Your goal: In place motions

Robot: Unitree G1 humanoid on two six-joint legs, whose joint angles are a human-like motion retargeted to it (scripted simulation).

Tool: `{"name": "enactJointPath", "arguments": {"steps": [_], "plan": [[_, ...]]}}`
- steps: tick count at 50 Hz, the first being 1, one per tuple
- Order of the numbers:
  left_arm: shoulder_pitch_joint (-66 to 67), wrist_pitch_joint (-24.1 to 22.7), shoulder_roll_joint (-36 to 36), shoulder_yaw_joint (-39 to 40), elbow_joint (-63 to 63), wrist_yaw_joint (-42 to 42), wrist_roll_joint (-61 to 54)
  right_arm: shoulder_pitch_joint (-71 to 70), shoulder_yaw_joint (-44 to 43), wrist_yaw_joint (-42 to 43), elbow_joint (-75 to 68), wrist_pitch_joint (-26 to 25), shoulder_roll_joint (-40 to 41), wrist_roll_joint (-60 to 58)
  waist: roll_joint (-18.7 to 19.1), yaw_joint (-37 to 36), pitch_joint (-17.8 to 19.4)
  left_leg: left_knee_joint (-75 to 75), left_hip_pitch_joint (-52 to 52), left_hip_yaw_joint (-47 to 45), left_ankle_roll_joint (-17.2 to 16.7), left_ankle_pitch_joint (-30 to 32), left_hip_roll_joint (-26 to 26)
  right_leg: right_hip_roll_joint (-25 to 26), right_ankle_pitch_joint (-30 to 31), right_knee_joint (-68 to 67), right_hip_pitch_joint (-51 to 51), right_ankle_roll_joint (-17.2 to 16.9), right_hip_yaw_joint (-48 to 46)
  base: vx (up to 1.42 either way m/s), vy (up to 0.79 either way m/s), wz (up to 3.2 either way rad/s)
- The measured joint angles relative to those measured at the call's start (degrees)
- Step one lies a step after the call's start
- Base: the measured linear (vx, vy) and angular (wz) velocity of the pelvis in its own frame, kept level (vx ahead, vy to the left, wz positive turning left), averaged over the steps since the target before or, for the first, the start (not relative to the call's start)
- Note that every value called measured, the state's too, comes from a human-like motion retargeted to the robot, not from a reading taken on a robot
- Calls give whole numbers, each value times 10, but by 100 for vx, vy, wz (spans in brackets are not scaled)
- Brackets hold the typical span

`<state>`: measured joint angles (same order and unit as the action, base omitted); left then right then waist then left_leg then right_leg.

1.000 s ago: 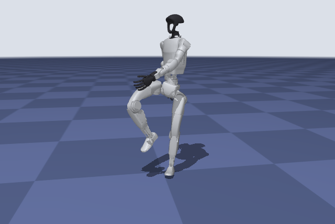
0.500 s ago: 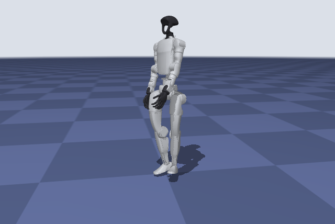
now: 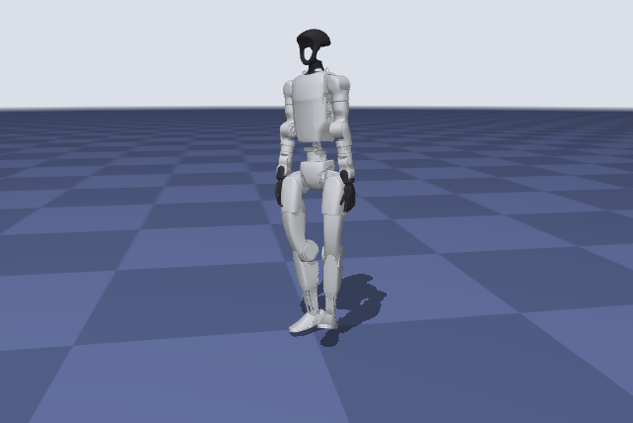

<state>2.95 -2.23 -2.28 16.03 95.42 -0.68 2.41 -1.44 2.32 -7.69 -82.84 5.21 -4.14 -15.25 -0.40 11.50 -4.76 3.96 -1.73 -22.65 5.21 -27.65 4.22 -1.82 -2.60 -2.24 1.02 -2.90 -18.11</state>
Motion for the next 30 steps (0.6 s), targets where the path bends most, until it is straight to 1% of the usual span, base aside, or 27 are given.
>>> {"name": "enactJointPath", "arguments": {"steps": [3, 6, 10, 15, 21, 26, 30], "plan": [[-1, -10, 4, -8, -15, -30, -5, 12, -9, 0, -32, -7, -10, -12, -1, -2, 2, -5, 6, 4, 0, -3, 2, 0, 0, -1, 4, 1, -4, 0, 0, 0], [-10, -14, 9, -16, -22, -39, -11, 23, -19, 4, -50, -12, -16, -17, 0, -2, 2, -8, 10, 4, 1, -7, 3, -2, -1, -2, 5, 0, -7, 0, 0, 0], [-27, -7, 10, -29, -24, -19, -7, 40, -34, 1, -52, -14, -21, -16, 3, 0, 3, -13, 14, 1, -2, -13, 1, -4, 1, -5, 4, -1, -7, -1, 0, -5], [-47, 16, 8, -45, -39, 18, 8, 55, -53, 2, -47, -14, -23, -12, 10, 0, 3, -20, 18, -11, -3, -24, -2, -1, 5, -9, -4, 0, 3, -4, 0, -26], [-54, 27, 5, -53, -66, 57, 17, 57, -62, 7, -58, -19, -26, 19, 17, 2, 4, -19, 17, -23, -6, -36, -9, 3, 7, -14, -15, 3, 10, -1, 0, -10], [-38, 27, 2, -44, -67, 52, 22, 42, -55, 20, -68, -20, -23, 54, 19, -3, 6, -3, 17, -37, -11, -51, -18, 5, 9, -16, -16, 8, 17, 3, -1, -17], [-11, 22, 6, -27, -47, 28, 11, 15, -40, 38, -65, -15, -7, 83, 11, -9, 12, 61, -5, -54, -17, -61, -32, -4, 10, -17, -11, 10, 21, 9, -1, -14]]}}
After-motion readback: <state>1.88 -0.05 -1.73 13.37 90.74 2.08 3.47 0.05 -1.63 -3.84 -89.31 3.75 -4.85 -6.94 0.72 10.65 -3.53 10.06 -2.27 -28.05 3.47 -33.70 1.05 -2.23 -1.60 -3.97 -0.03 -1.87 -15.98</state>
